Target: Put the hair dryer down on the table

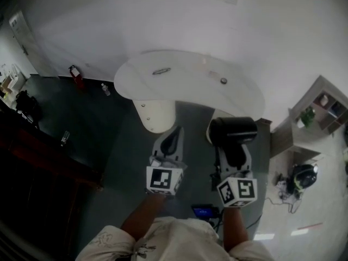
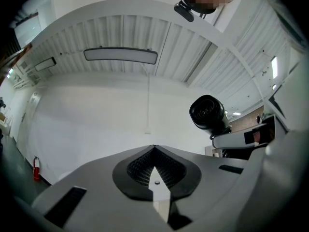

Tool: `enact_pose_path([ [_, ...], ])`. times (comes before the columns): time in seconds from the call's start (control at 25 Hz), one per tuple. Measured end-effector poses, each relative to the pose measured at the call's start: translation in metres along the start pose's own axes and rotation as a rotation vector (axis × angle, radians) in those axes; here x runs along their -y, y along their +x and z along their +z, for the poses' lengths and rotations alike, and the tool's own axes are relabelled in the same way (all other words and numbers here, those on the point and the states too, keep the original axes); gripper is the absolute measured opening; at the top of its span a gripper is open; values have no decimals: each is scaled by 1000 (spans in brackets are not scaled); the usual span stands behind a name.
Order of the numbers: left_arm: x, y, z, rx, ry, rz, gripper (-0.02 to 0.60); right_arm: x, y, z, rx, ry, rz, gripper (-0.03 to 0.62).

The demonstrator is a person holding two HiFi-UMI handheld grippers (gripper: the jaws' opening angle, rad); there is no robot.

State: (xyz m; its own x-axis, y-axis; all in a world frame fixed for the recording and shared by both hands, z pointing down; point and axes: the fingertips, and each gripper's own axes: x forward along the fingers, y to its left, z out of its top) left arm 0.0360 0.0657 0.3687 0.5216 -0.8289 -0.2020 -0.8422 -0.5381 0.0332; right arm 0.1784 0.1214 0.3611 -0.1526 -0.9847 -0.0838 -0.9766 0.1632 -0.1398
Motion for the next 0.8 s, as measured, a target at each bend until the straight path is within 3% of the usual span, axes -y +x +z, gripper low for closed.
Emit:
enact_pose_path([
  [0.36,-88,63,-5,13,5,7,-2,-20,101,-9,-6,1,-4,235],
  [0.8,-146,113,-13,16,-22,-7,-2,-27,174,-17,-13,-5,-41,235],
])
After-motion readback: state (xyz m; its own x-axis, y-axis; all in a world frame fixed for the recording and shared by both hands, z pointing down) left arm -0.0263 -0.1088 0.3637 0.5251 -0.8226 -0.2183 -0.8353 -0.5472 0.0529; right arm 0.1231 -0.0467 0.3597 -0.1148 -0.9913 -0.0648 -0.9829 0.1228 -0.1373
